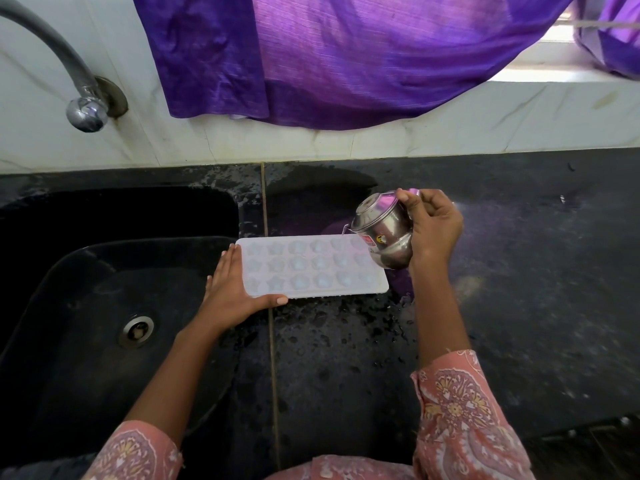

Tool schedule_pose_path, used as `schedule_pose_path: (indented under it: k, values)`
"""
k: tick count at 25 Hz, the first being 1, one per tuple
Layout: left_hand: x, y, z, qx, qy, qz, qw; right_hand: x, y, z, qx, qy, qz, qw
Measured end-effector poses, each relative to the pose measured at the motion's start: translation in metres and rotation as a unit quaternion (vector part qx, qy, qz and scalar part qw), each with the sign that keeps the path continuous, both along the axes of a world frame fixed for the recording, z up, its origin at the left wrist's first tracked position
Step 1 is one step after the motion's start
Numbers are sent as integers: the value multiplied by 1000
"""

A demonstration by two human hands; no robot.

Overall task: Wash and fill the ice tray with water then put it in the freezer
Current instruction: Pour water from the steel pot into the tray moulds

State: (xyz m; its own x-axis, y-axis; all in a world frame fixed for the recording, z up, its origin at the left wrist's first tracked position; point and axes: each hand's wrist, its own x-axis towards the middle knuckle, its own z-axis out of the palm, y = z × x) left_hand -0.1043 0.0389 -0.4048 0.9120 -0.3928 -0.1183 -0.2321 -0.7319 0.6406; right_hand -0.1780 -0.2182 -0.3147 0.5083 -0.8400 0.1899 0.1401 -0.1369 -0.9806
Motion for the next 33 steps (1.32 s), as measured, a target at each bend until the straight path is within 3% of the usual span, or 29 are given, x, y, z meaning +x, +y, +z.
schedule_pose_path:
  k: [33]
  values:
    - [4,3,-7,-6,-12,-4,1000,0,1,0,-5,8,-5,1000]
